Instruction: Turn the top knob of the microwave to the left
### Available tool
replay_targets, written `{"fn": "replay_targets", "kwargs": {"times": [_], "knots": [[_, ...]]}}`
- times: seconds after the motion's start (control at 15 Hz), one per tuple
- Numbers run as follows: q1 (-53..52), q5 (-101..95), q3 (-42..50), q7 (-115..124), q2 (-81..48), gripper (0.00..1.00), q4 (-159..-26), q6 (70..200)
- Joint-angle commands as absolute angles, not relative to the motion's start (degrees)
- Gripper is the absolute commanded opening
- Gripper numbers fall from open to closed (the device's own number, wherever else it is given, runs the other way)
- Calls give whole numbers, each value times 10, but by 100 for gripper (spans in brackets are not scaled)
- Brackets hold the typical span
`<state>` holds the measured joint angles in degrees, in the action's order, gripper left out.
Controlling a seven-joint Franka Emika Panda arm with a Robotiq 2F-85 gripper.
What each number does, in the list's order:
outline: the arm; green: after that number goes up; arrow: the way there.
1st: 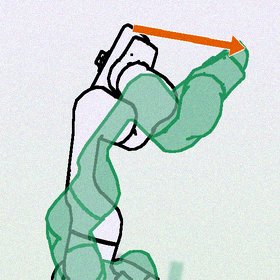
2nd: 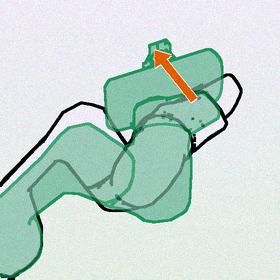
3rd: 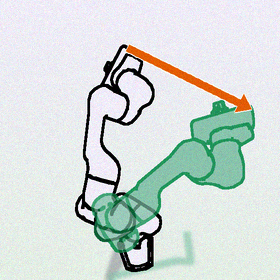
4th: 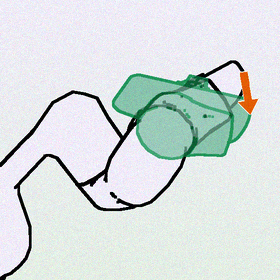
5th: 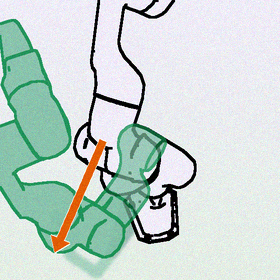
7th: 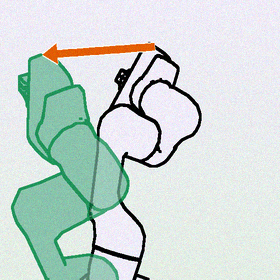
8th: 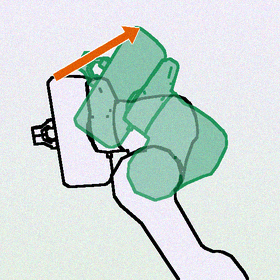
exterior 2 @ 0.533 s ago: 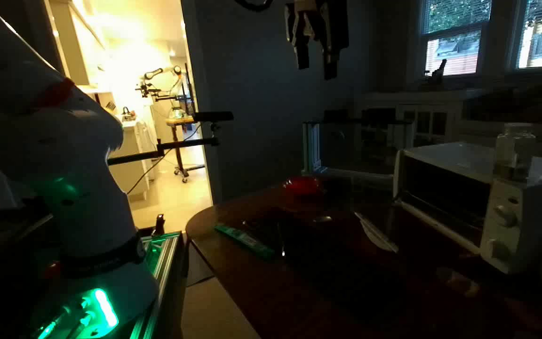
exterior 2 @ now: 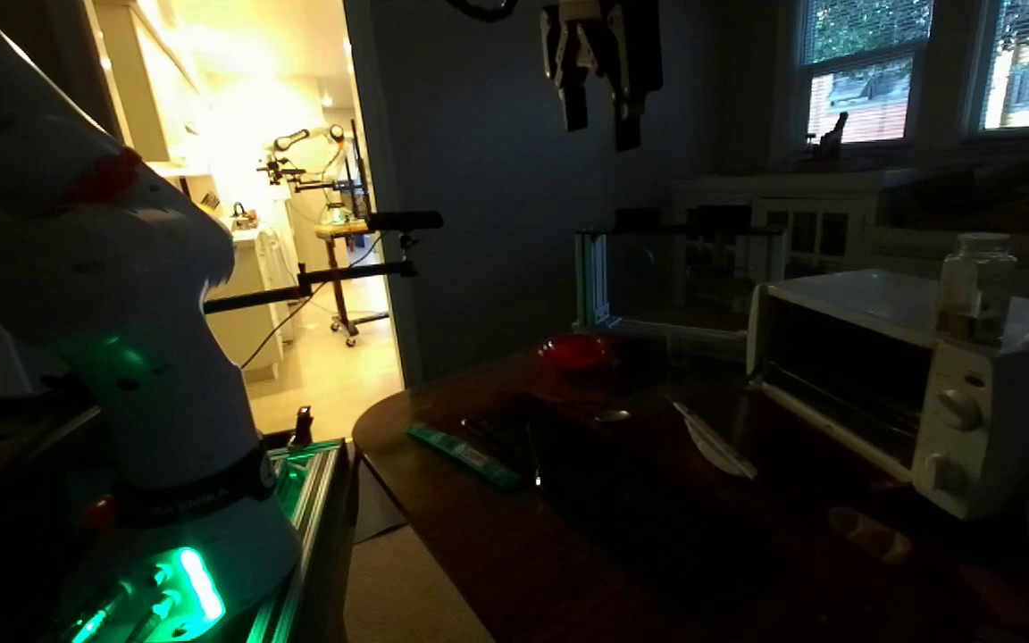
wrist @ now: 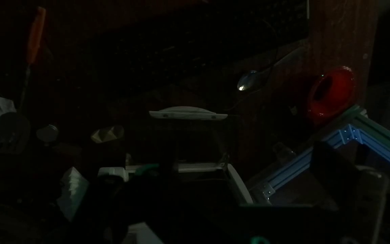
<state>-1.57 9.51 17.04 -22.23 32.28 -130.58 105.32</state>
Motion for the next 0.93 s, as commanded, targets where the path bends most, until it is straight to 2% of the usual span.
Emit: {"fn": "replay_targets", "kwargs": {"times": [0.0,0.27,0.47,0.73,0.87], "knots": [[-13,164,201,-254,257,100,-1268,1056],[-18,313,264,-326,151,100,-1190,1014],[8,419,290,-386,57,100,-1117,932],[94,529,274,-406,-76,100,-1015,787],[139,561,252,-401,-135,100,-968,755]]}}
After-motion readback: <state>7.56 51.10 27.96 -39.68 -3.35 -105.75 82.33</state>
